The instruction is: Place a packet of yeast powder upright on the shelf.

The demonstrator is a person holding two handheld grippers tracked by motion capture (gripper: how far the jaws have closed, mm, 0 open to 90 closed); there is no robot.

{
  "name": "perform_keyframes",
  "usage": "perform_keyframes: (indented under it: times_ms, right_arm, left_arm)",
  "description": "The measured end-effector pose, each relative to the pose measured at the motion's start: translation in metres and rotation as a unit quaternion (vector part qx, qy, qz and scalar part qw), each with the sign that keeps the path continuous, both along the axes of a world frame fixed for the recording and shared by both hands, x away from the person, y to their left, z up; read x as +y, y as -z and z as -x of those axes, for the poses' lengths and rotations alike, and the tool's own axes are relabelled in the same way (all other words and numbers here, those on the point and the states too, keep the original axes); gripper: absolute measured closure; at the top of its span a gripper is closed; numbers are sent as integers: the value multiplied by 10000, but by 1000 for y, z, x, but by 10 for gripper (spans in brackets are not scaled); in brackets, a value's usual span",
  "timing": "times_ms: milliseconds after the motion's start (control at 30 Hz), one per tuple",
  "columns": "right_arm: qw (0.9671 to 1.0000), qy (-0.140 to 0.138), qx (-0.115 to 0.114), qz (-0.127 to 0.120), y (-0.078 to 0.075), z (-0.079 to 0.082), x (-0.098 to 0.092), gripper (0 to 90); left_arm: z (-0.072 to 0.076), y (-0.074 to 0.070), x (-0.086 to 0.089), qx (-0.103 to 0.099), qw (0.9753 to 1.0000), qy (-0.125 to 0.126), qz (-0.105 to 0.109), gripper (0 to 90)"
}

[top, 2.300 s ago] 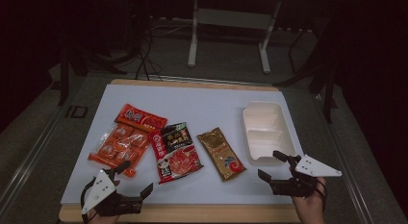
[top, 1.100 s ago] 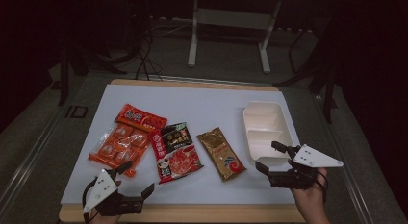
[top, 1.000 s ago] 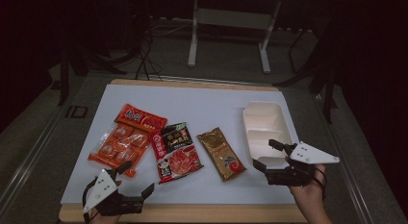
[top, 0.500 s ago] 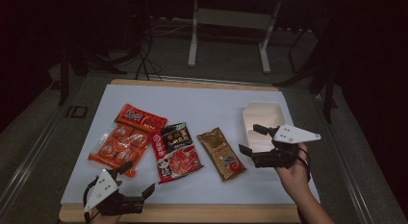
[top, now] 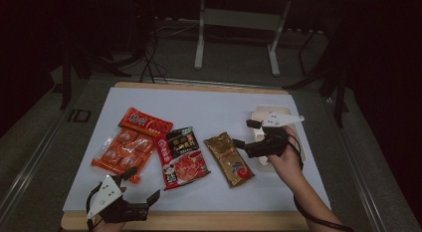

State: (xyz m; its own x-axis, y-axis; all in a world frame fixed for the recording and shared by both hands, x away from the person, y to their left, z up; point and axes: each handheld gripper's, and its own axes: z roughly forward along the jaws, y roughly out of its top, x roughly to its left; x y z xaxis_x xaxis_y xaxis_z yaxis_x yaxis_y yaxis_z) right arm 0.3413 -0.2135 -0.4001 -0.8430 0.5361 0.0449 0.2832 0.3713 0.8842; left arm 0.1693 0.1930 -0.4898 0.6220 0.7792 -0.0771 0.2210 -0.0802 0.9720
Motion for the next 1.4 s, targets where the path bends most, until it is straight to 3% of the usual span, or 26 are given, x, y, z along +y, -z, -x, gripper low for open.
perform_keyframes:
  times_ms: [67, 167, 367, 533, 667, 833, 900, 1133, 1400]
  right_arm:
    - [9999, -68, 42, 90, 2, -5, 5, 103]
    - [9997, -91, 219, -26, 5, -13, 10, 102]
    - [9989, -9, 427, 177, 16, -26, 23, 136]
    - [9961, 142, 734, 471, 29, -40, 35, 162]
    - [9943, 221, 822, 646, 38, -50, 43, 187]
    - [9909, 298, 994, 859, 49, -60, 50, 215]
    - [9876, 406, 1217, 908, 57, -67, 55, 229]
    - [9797, 775, 1389, 1219, 74, -79, 64, 241]
    - [9720, 939, 1536, 1509, 88, -88, 73, 252]
  left_arm:
    - [0, 0, 0, 11, 10000, 17, -15, 19]
    - [0, 0, -1, 9, 10000, 38, -34, 19]
    - [-1, 1, -2, 13, 9999, 62, -83, 18]
    - [0, 0, -3, 3, 9999, 73, -99, 18]
    - [0, 1, -3, 2, 9999, 88, -133, 19]
    - [0, 1, -4, 0, 9998, 101, -158, 19]
    - [0, 0, -4, 0, 9998, 109, -160, 18]
    - [0, 0, -4, 1, 9998, 111, -159, 19]
    - [1, 0, -4, -2, 9997, 125, -199, 19]
